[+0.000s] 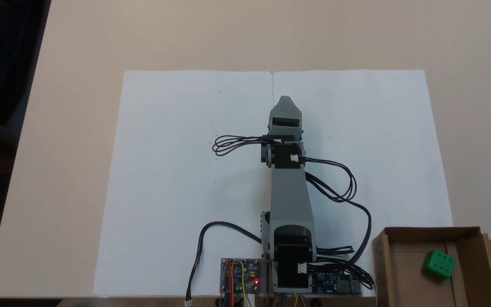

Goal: Grasp a green dice and put it in the bin.

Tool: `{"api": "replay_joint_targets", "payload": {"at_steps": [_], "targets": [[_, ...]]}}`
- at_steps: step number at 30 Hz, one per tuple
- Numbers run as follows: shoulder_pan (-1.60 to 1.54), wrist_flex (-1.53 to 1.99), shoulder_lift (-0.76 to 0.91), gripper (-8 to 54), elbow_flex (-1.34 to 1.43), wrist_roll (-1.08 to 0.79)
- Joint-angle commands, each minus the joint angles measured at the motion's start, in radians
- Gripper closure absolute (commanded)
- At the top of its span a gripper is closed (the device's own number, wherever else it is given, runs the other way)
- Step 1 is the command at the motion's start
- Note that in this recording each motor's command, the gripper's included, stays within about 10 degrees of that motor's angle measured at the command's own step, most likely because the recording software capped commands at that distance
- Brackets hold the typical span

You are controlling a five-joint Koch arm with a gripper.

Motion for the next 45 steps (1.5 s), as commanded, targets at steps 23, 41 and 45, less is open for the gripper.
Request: {"api": "replay_joint_targets", "payload": {"at_steps": [23, 41, 45], "targets": [[-0.005, -0.926, 0.273, 3.3, 0.523, -0.143], [-0.002, -1.285, 0.27, 1.3, 0.591, -0.143], [-0.006, -1.285, 0.27, 1.2, 0.591, -0.143]]}}
